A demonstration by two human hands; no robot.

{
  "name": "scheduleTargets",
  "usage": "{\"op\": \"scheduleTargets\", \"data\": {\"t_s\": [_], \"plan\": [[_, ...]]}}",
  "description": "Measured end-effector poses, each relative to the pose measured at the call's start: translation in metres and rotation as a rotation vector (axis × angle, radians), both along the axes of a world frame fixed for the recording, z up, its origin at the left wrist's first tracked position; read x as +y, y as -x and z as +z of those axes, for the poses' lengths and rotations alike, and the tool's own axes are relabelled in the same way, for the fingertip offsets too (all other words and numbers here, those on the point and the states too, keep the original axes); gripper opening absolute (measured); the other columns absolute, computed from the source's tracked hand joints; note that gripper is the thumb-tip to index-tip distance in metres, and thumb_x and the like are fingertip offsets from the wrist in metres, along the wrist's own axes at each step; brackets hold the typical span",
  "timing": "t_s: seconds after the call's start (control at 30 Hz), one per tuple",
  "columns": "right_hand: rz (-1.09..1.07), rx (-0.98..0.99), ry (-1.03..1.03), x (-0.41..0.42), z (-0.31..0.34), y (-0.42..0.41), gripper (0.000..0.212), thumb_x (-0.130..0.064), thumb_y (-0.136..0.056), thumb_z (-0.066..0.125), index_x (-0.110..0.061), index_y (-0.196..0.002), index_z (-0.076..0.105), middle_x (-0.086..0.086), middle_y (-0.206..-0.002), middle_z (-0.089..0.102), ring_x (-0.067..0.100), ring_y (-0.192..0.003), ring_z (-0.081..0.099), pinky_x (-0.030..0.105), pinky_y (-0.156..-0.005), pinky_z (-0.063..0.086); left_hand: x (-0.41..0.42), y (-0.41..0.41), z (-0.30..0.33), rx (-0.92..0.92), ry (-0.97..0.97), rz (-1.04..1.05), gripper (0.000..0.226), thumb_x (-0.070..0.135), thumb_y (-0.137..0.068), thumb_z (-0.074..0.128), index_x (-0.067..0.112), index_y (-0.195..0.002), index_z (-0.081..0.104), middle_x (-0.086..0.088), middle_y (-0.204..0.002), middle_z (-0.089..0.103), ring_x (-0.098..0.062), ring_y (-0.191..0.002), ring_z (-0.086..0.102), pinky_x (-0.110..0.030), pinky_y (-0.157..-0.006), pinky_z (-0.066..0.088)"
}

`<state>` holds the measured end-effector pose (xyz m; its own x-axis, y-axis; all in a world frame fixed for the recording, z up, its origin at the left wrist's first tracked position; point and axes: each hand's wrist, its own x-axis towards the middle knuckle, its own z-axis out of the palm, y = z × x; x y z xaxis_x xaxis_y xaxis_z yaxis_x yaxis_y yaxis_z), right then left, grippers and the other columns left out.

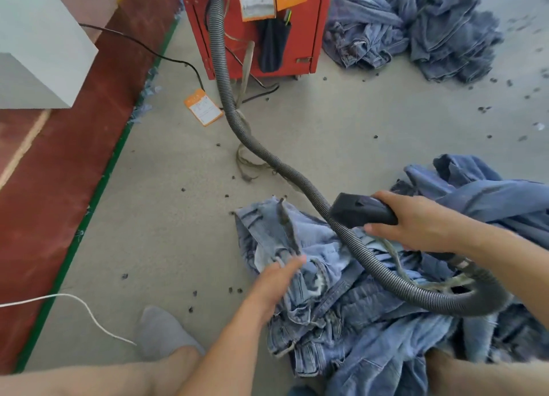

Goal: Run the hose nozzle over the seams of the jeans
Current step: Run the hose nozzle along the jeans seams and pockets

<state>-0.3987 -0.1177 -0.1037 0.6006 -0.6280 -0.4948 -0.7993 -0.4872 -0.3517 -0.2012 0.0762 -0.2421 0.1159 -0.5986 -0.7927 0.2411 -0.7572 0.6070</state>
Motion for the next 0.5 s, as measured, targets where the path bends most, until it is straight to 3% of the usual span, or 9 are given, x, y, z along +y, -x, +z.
{"op": "scheduleTargets", "data": {"t_s": [0.03,0.1,0.17,0.2,0.23,0.3,0.37,0.43,0.5], "plan": [[0.015,0.003,0.005,0.002,-0.002,0.003,0.039,-0.05,-0.096,0.066,-0.032,-0.127,0.05,-0.014,-0.081,0.063,-0.003,-0.06,0.06,0.009,-0.055,0.043,-0.007,-0.003,0.0,-0.021,0.008,-0.015,0.05,0.05,-0.089,0.075,0.02,-0.127,0.064,0.005,-0.134,0.064,-0.017,-0.123,0.059,-0.05,-0.116,0.042],[0.001,-0.032,-0.007,0.002,-0.004,0.008,0.039,-0.051,-0.095,0.067,-0.036,-0.127,0.05,-0.014,-0.083,0.065,-0.002,-0.065,0.063,0.008,-0.056,0.043,-0.027,-0.02,0.007,0.216,0.167,0.159,0.043,0.034,-0.09,0.074,0.01,-0.126,0.067,-0.014,-0.13,0.07,-0.033,-0.119,0.067,-0.054,-0.109,0.05],[-0.046,-0.088,0.012,0.001,-0.003,0.012,0.038,-0.052,-0.094,0.067,-0.038,-0.124,0.05,-0.012,-0.081,0.067,-0.009,-0.069,0.062,0.008,-0.055,0.044,-0.046,-0.042,0.018,0.56,0.401,0.449,0.042,0.032,-0.101,0.06,0.01,-0.137,0.062,-0.015,-0.138,0.065,-0.033,-0.129,0.062,-0.052,-0.111,0.048],[-0.079,-0.112,0.036,0.0,-0.001,0.012,0.038,-0.051,-0.093,0.067,-0.038,-0.124,0.05,-0.011,-0.079,0.066,-0.011,-0.067,0.061,0.008,-0.054,0.043,-0.052,-0.053,0.019,0.556,0.421,0.561,0.041,0.035,-0.103,0.054,0.014,-0.138,0.061,-0.009,-0.137,0.067,-0.029,-0.13,0.062,-0.048,-0.112,0.046],[-0.112,-0.131,0.053,-0.001,0.0,0.013,0.038,-0.051,-0.093,0.068,-0.038,-0.125,0.05,-0.011,-0.078,0.066,-0.012,-0.065,0.061,0.007,-0.054,0.043,-0.054,-0.062,0.019,0.404,0.365,0.591,0.036,0.037,-0.103,0.05,0.02,-0.13,0.067,-0.003,-0.128,0.073,-0.024,-0.124,0.064,-0.042,-0.11,0.048],[-0.153,-0.159,0.068,0.0,0.001,0.013,0.041,-0.05,-0.093,0.068,-0.036,-0.127,0.05,-0.011,-0.077,0.064,-0.014,-0.063,0.059,0.007,-0.053,0.042,-0.044,-0.072,0.004,-0.222,0.115,0.372,0.026,0.032,-0.095,0.053,0.026,-0.105,0.076,0.001,-0.112,0.078,-0.023,-0.111,0.066,-0.034,-0.097,0.053],[-0.147,-0.153,0.068,-0.001,0.001,0.013,0.043,-0.05,-0.093,0.067,-0.034,-0.129,0.049,-0.012,-0.077,0.064,-0.015,-0.064,0.059,0.007,-0.054,0.043,-0.023,-0.077,-0.027,-0.618,-0.067,0.005,0.034,0.013,-0.091,0.06,0.021,-0.123,0.068,-0.008,-0.126,0.072,-0.03,-0.116,0.063,-0.035,-0.095,0.051],[-0.121,-0.126,0.062,-0.001,0.0,0.013,0.042,-0.051,-0.094,0.067,-0.036,-0.128,0.047,-0.013,-0.08,0.065,-0.013,-0.067,0.061,0.008,-0.055,0.044,-0.01,-0.074,-0.058,-0.699,-0.182,-0.304,0.07,0.007,-0.086,0.062,0.021,-0.151,0.043,-0.013,-0.14,0.059,-0.036,-0.125,0.058,-0.037,-0.1,0.047],[-0.097,-0.088,0.068,-0.001,-0.001,0.011,0.045,-0.051,-0.092,0.069,-0.037,-0.126,0.045,-0.014,-0.082,0.065,-0.004,-0.065,0.063,0.012,-0.054,0.045,-0.01,-0.07,-0.075,-0.728,-0.29,-0.441,0.085,0.017,-0.084,0.064,0.029,-0.159,0.025,-0.016,-0.141,0.051,-0.038,-0.131,0.049,-0.041,-0.107,0.04]]}}
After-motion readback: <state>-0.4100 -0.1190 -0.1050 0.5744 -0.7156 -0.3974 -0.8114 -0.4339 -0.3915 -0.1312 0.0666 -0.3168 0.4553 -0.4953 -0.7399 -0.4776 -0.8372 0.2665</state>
